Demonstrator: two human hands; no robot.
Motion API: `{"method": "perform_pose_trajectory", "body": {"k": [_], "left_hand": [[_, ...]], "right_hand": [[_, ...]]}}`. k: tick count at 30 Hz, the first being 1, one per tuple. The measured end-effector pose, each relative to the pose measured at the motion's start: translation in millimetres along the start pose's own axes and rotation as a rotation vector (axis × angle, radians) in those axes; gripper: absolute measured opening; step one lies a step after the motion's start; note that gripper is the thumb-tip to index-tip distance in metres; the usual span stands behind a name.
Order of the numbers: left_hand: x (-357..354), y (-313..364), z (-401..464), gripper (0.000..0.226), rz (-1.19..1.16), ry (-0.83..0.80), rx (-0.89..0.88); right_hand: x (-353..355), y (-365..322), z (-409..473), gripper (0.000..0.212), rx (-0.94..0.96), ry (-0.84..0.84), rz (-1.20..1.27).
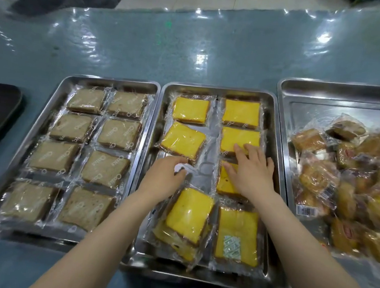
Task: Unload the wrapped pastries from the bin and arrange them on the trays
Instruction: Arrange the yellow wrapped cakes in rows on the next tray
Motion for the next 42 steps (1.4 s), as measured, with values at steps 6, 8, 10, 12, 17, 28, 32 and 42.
{"method": "perform_pose_trajectory", "body": {"k": [6, 8, 10, 12, 17, 28, 32, 42], "left_hand": [[1.0, -14.1, -31.8, 0.037, -0.049, -0.163, 0.116], [-0.2, -12.6, -40.4, 0.046, -0.085, -0.185, 0.136], [-3.0, -10.1, -47.1, 0.061, -0.102, -0.196, 0.149], [-4.8, -7.8, -51.2, 0.069, -0.101, -0.193, 0.16], [-5.0, -6.0, -57.1, 0.052, -0.242, -0.081, 0.207], [16.3, -15.2, -52.0, 0.033, -0.234, 0.308, 0.264], [16.9, -11.3, -53.1, 0.028, 0.027, 0.258, 0.195], [-4.0, -29.1, -36.7, 0.082, 0.309, -0.395, -0.02]], "right_hand": [[-3.4, 0.6, -16.4, 0.064, 0.025, 0.043, 0.047], [-3.0, 5.0, -28.9, 0.051, -0.016, 0.126, 0.097], [-4.2, 8.4, -38.4, 0.039, -0.022, 0.141, 0.148], [-7.2, 10.9, -46.1, 0.035, 0.02, 0.098, 0.147], [-8.7, 15.1, -57.8, 0.037, 0.056, 0.056, 0.119], [-4.1, 8.2, -53.9, 0.032, 0.039, 0.076, 0.142], [-2.9, 3.9, -48.6, 0.031, 0.04, 0.07, 0.134], [-3.9, 7.9, -43.7, 0.035, 0.083, 0.042, 0.16]]}}
Point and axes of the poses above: each hand's wrist, its own z-axis towards the middle knuckle, its own x-axis out of the back of the hand, y = z × x, the point moved 1 cm from there along z, towards the middle knuckle, and after that the axes turned 8 degrees about -x, right-handed, at the moved point
